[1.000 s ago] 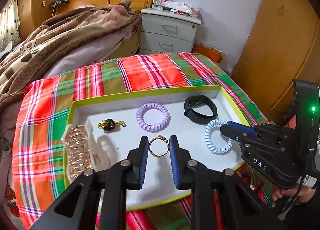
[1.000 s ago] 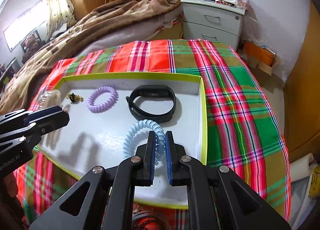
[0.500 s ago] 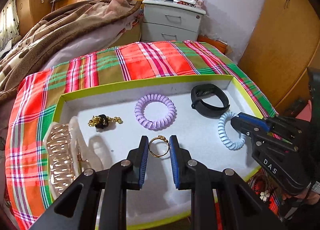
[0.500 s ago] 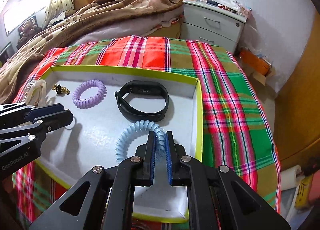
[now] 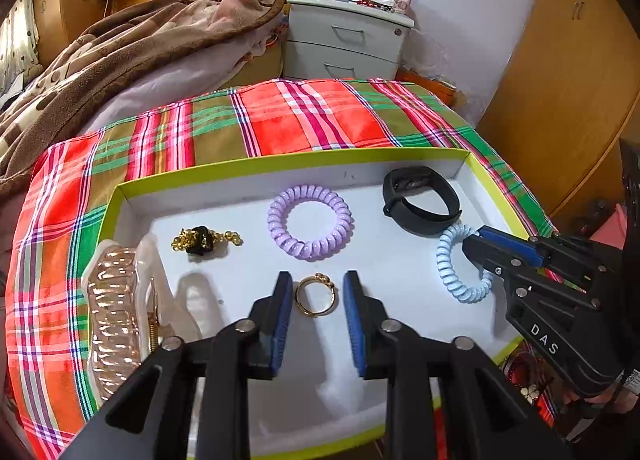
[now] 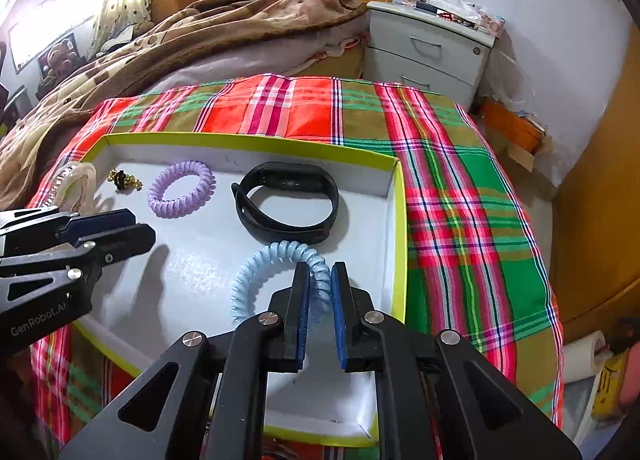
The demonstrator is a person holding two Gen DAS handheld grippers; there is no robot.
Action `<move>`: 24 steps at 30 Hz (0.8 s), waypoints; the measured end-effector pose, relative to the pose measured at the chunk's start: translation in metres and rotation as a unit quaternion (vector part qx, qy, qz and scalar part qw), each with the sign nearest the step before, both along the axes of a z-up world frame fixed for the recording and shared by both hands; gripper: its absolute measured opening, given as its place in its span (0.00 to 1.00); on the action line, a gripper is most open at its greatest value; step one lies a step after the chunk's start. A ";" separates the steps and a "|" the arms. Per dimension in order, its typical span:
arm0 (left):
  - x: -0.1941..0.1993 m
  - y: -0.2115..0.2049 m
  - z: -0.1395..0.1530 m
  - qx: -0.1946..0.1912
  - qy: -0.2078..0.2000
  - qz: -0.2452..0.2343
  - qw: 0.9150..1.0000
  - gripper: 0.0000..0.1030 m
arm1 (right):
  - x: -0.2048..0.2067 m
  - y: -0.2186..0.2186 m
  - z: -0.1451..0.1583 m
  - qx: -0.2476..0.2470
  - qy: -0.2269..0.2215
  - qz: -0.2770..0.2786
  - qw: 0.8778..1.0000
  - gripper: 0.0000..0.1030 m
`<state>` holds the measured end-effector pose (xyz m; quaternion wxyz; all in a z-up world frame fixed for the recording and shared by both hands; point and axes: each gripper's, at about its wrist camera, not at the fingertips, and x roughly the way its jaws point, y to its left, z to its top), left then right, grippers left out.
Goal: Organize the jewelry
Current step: 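Carry the ring and hair tie into the box and open both grippers, then move both grippers back over the jewelry pile beside the box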
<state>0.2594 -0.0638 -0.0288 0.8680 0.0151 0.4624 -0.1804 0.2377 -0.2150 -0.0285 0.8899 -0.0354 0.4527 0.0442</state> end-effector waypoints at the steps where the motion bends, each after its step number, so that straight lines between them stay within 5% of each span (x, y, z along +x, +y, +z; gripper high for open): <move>1: -0.001 0.000 0.000 0.000 0.000 -0.001 1.000 0.32 | 0.000 0.000 0.000 0.002 -0.001 0.000 1.000 0.11; 24: -0.040 0.011 0.035 -0.030 -0.036 0.000 0.999 0.45 | -0.035 -0.011 0.032 0.044 -0.043 -0.014 0.998 0.17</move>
